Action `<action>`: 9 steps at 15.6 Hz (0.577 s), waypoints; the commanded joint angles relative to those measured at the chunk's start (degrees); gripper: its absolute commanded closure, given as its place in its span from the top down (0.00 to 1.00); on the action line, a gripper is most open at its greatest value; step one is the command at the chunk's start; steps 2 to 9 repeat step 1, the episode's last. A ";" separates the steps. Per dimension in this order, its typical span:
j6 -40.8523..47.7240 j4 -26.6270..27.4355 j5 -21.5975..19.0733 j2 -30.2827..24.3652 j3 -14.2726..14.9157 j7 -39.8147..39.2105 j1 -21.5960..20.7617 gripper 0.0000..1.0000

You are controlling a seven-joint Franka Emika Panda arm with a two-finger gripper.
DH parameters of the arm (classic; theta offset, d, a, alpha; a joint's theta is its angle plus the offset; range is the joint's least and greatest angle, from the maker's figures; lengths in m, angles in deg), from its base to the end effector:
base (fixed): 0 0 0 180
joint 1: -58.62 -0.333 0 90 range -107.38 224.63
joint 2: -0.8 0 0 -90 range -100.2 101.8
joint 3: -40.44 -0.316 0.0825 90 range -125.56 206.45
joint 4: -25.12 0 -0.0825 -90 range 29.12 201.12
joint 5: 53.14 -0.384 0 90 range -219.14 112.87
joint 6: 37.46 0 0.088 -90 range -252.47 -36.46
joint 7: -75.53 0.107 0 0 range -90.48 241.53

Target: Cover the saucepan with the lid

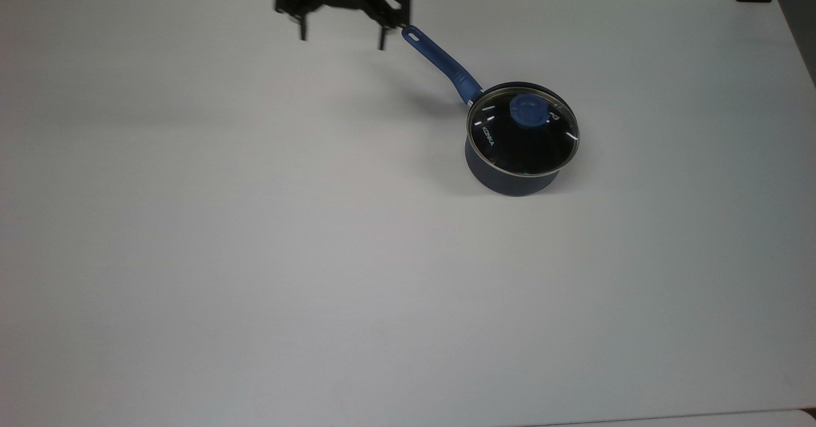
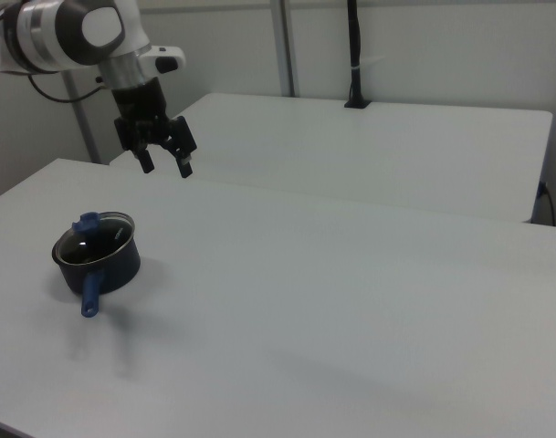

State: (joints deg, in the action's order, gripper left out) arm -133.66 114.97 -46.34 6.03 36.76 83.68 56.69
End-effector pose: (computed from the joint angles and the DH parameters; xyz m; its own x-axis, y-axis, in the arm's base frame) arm 0.5893 0.0447 0.5838 0.9989 -0.0311 0.0348 -0.0347 -0.9935 0.1083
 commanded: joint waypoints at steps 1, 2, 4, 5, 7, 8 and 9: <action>0.92 2.17 -2.57 -3.29 -0.35 -1.12 2.46 1.00; 0.92 2.17 -2.57 -3.29 -0.35 -1.12 2.46 1.00; 0.92 2.17 -2.57 -3.29 -0.35 -1.12 2.46 1.00; 0.92 2.17 -2.57 -3.29 -0.35 -1.12 2.46 1.00; 0.92 2.17 -2.57 -3.29 -0.35 -1.12 2.46 1.00; 0.92 2.17 -2.57 -3.29 -0.35 -1.12 2.46 1.00; 0.92 2.17 -2.57 -3.29 -0.35 -1.12 2.46 1.00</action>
